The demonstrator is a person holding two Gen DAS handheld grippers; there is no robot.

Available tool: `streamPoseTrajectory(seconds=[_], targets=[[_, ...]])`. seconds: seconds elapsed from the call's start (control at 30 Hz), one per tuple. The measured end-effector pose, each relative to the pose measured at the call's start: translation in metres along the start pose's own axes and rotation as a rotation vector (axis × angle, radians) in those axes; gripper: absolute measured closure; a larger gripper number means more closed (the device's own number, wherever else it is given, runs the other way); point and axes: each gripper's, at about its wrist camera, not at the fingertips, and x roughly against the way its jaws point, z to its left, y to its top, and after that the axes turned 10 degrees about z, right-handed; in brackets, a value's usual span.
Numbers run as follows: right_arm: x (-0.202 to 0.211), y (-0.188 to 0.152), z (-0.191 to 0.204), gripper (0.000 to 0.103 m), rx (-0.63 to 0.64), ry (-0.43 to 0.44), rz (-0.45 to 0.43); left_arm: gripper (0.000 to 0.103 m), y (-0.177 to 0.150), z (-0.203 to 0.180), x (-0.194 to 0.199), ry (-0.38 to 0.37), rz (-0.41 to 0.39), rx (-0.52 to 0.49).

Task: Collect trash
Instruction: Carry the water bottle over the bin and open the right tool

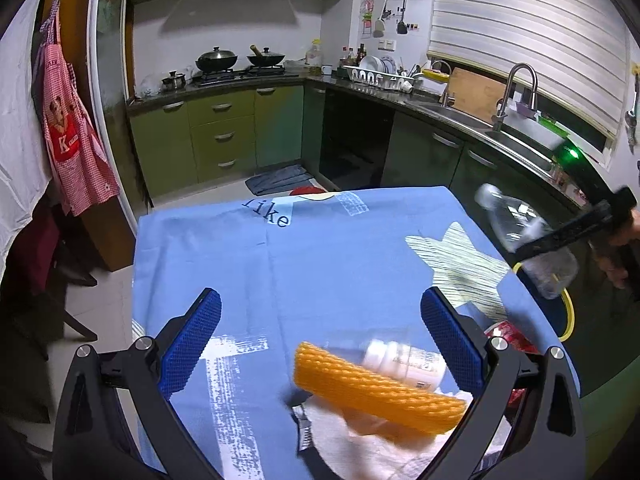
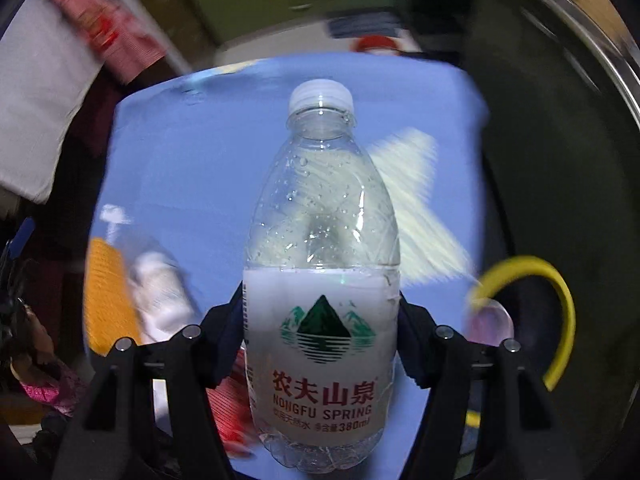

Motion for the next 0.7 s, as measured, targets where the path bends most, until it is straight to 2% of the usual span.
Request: streamPoseTrajectory(seconds=[0.17, 0.3, 0.5, 0.7], targets=[[-0.017, -0.051, -0.104, 0.041, -0.190, -0.032, 0.057, 0.005, -0.001, -0.014, 0.002, 0.004, 0.009, -0.022], [-0.034, -0.076, -0.167, 0.041, -0.304, -0.038, 0.074, 0.005, 0.000, -0.027, 0.002, 0.015, 0.014, -0.038], [-0.075, -0.083, -0.220, 0.041, -0.397, -0.025, 0.133, 0.005, 0.005, -0.044, -0.001, 0.025, 0.029, -0.073], [-0.109, -0.070, -0.236, 0.040, -0.427, 0.001, 0.189, 0.005, 0.010, -0.052, -0.002, 0.037, 0.033, -0.089]])
